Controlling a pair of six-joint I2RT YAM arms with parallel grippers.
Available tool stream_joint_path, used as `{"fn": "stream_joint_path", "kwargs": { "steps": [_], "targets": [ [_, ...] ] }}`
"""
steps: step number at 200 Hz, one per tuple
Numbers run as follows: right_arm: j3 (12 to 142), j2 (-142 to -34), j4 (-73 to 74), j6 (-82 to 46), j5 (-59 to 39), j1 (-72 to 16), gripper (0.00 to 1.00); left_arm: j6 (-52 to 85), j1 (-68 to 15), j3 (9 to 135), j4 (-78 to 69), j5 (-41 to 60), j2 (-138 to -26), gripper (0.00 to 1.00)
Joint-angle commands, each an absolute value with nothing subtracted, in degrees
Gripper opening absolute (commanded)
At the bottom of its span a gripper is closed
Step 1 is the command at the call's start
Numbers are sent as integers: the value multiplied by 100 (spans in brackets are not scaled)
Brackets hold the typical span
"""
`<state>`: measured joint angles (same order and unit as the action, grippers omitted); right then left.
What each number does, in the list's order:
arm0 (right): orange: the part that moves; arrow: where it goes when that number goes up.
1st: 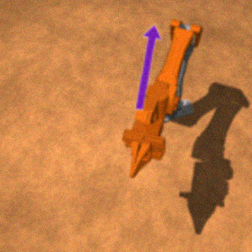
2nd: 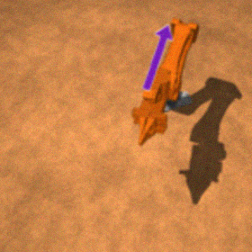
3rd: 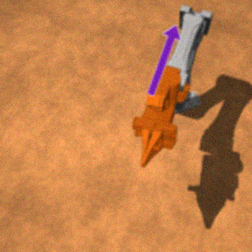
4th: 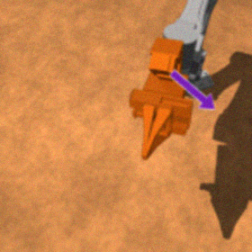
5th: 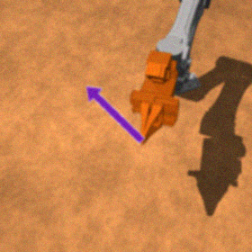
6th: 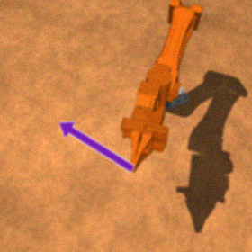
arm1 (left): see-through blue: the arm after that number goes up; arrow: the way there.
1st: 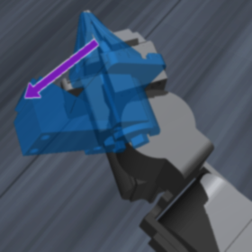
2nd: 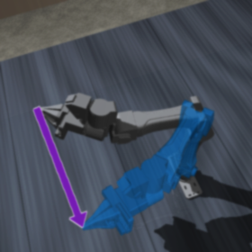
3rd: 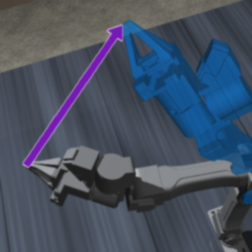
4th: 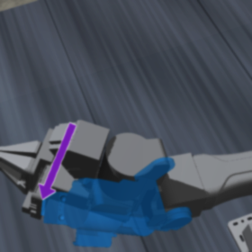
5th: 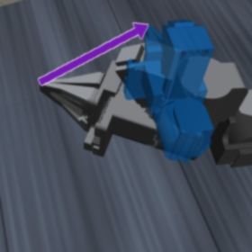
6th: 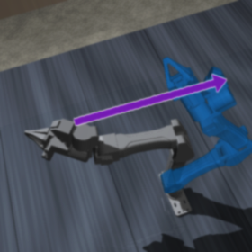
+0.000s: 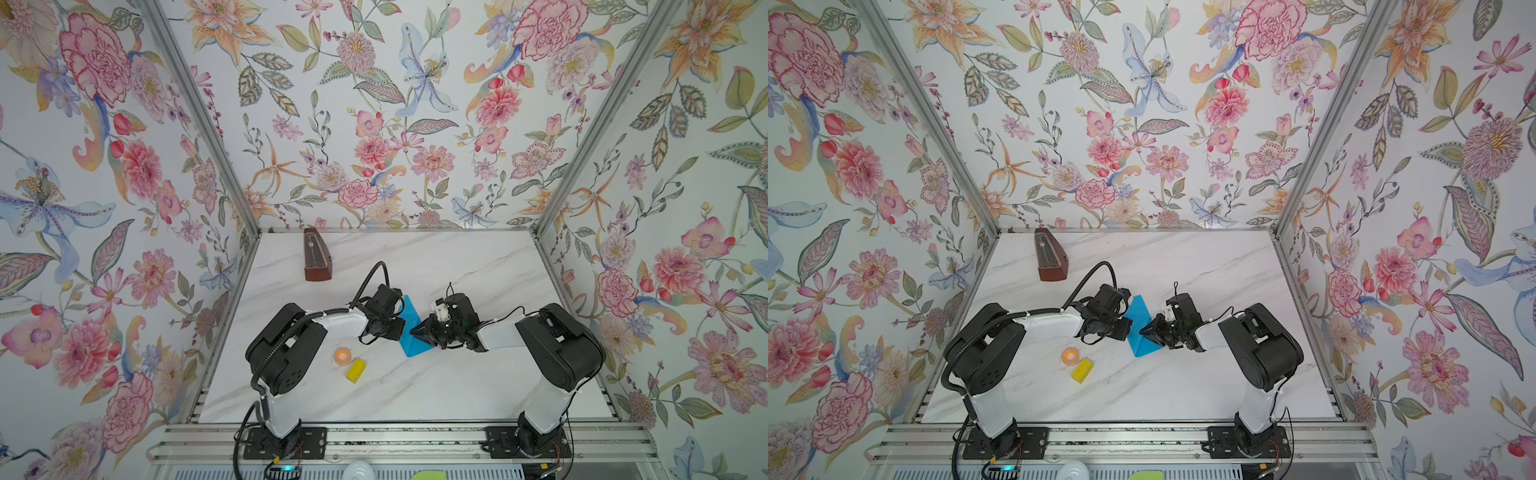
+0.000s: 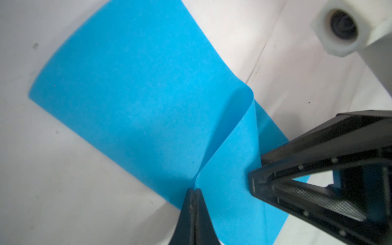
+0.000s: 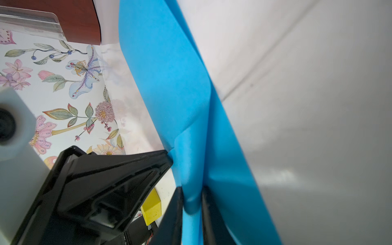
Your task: Fold a paper plane with a square sheet of paper (fold left side to right side)
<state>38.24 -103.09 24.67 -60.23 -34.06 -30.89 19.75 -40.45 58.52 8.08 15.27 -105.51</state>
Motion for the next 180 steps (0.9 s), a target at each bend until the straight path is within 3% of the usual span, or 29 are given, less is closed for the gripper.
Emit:
{"fn": "stream_joint_path", "kwargs": {
  "steps": [1, 128, 180],
  "targets": [
    [3794, -10570, 1856, -5891, -3243, -3104, 18, 1909, -3947, 5914, 1108, 1536, -10582, 0],
    [3762, -10624, 1723, -5796, -3208, -3109, 13, 1877, -3902, 5928, 998, 1477, -10652, 0],
    [3771, -10679, 1676, -5777, -3224, -3110, 18, 1872, -3902, 5950, 943, 1511, -10687, 0]
  ]
}}
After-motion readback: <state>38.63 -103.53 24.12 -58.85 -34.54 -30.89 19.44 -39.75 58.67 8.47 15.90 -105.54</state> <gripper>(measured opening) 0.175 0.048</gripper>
